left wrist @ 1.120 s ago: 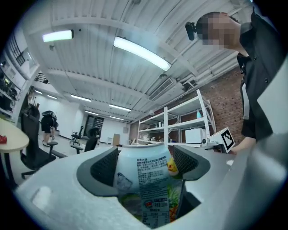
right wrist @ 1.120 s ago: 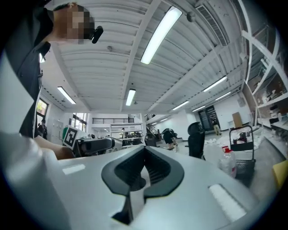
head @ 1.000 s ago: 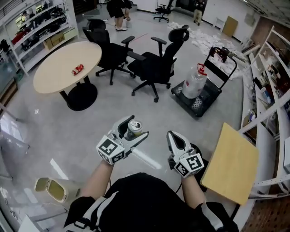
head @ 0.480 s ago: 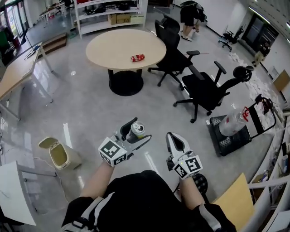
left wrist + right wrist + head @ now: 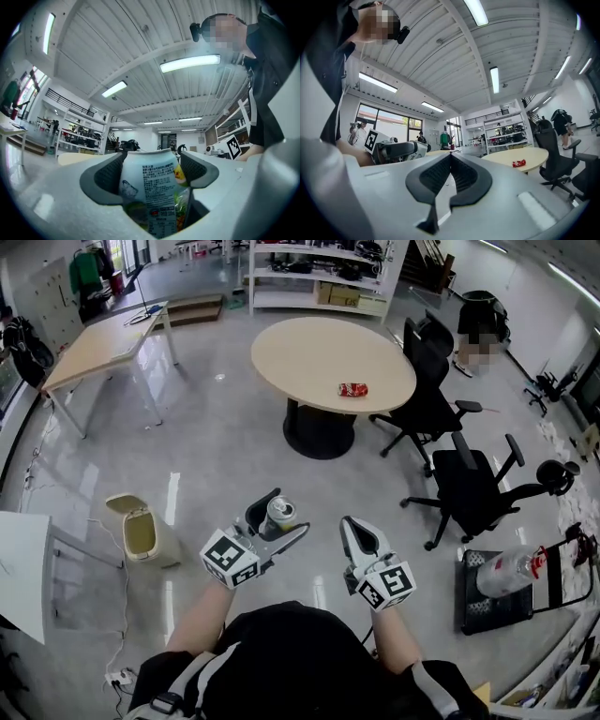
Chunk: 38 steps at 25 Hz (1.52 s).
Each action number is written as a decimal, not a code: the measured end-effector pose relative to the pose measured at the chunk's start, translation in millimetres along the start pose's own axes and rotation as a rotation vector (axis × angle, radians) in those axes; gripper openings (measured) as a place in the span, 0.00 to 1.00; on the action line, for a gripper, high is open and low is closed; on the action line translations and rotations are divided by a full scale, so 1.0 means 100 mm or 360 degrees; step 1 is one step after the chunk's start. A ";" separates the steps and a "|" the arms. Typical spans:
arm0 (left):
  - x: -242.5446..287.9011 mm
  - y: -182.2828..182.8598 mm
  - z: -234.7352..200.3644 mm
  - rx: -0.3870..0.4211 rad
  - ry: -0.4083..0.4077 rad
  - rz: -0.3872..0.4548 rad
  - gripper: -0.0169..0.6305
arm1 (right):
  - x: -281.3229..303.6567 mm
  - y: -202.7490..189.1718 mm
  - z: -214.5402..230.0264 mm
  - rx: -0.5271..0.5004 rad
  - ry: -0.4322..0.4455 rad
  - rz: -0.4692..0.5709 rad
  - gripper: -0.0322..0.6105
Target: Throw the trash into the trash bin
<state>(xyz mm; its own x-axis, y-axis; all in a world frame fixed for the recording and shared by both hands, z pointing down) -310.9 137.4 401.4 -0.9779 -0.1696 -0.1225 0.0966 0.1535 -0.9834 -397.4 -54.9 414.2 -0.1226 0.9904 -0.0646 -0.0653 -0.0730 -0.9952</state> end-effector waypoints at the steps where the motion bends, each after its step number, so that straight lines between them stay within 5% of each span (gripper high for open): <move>1: 0.00 0.02 -0.04 0.0002 0.0054 0.0008 0.63 | 0.06 0.00 0.05 -0.0003 0.0042 -0.0002 0.06; 17: -0.73 -0.05 -0.43 0.0050 0.0712 0.0009 0.63 | 1.02 -0.29 0.11 0.0214 0.0564 -0.0048 0.06; 38: -2.74 0.37 -2.26 0.0105 0.1359 0.0131 0.63 | 3.75 -0.62 -1.48 0.0171 0.1215 -0.0157 0.06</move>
<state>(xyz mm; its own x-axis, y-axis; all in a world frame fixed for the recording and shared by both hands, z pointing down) -81.2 409.6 429.0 -0.7692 0.6343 -0.0774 0.1582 0.0717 -0.9848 -293.1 338.9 441.1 0.6024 0.7968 -0.0479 -0.1410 0.0472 -0.9889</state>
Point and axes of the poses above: the fingertips, and each gripper's own axes: x forward along the fingers, z to its right, y out of its top, the point moved 7 cm from there along -x, backward along the fingers, and after that the axes turned 11 degrees about y, right-handed, at the moved point
